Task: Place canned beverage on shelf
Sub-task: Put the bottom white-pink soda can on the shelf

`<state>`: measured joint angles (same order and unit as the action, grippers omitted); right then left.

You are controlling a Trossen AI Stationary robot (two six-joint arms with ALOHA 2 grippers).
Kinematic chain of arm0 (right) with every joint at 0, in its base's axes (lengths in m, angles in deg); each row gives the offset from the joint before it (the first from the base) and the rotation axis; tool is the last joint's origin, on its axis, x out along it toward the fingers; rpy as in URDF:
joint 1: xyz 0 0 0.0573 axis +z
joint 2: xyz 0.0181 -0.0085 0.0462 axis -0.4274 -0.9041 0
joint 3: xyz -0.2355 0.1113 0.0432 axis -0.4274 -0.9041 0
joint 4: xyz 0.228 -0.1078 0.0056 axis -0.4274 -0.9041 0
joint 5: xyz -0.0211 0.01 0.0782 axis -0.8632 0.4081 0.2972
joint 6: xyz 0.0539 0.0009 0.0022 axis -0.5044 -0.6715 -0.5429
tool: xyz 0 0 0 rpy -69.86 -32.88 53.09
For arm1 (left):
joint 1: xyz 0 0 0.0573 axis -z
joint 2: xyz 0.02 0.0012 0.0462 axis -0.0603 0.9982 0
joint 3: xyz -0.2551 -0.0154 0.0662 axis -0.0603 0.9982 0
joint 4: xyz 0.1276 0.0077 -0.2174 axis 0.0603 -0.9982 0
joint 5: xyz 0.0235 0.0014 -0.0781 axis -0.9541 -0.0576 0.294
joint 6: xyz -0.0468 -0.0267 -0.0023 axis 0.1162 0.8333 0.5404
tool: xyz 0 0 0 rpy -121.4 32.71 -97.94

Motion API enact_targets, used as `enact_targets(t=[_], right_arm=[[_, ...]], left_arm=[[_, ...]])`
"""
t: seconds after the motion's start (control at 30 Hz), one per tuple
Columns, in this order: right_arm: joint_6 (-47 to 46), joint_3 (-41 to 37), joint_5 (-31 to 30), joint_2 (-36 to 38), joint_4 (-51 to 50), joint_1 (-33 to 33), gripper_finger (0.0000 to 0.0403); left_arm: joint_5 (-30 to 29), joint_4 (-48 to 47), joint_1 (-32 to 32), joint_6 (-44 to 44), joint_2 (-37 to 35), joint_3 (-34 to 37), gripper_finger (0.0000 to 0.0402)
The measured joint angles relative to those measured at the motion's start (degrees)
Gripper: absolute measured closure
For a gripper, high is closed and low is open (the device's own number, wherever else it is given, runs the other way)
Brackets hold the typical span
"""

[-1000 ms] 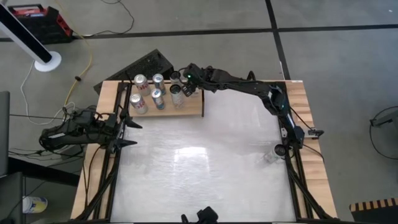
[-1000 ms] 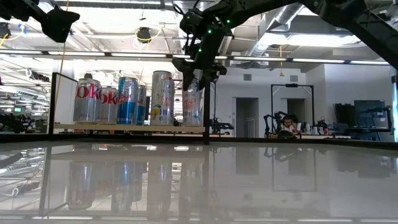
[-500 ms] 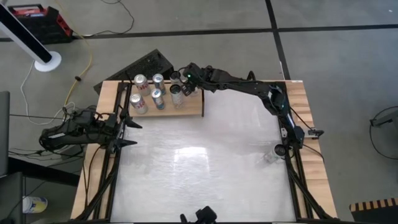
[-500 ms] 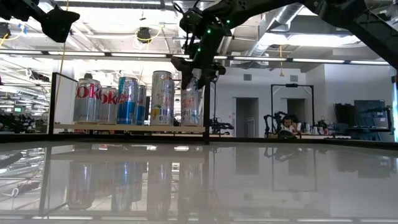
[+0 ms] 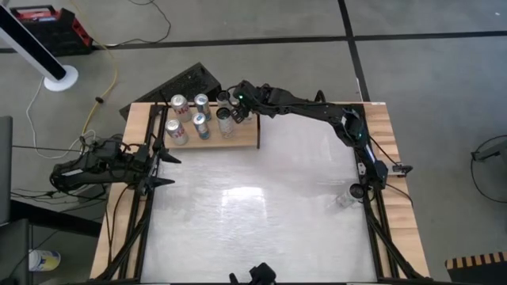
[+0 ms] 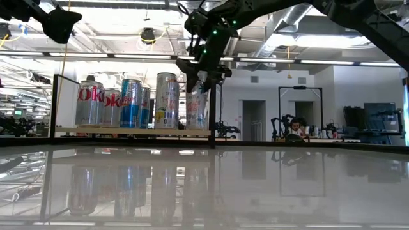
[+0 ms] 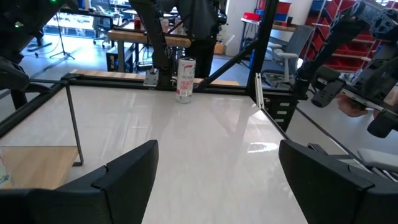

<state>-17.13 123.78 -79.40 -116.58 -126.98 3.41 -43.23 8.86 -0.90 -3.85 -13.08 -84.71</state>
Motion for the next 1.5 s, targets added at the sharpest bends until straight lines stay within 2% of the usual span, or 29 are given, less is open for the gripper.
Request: enact_targets(t=[0.27,0.57,0.8,1.1,1.23,1.33,1.43,1.5], right_arm=[[0.14,0.00,0.01,0.02,-1.39,0.17,0.0060],[1.89,0.22,0.00,0.57,-1.95,0.80,0.0058],[3.17,4.26,-0.19,0.61,-5.21,1.25,0.0057],[5.64,11.67,-1.34,0.63,-14.78,3.41,0.0061],[9.36,12.74,-1.26,0.70,-18.04,5.64,0.0086],[9.76,12.70,0.21,0.56,-20.66,6.61,0.0122],[10.61,12.70,2.64,0.11,-21.70,6.54,0.0179],[10.63,12.64,3.13,-0.22,-22.45,6.49,0.0232]], left_arm=[[0.00,0.01,-0.01,0.00,0.01,0.00,0.0084],[0.00,0.01,-0.01,0.00,0.01,0.00,0.0084],[0.00,0.01,0.00,0.00,0.01,0.00,0.0084],[0.00,-0.01,-0.01,0.00,0.01,0.00,0.0084],[0.00,0.01,0.00,0.00,0.00,0.00,0.0084],[-0.01,0.01,-0.01,0.00,0.01,0.00,0.0084],[-0.02,0.00,0.00,0.00,0.00,0.00,0.0084],[-0.04,0.01,0.00,0.00,0.02,0.00,0.0084]])
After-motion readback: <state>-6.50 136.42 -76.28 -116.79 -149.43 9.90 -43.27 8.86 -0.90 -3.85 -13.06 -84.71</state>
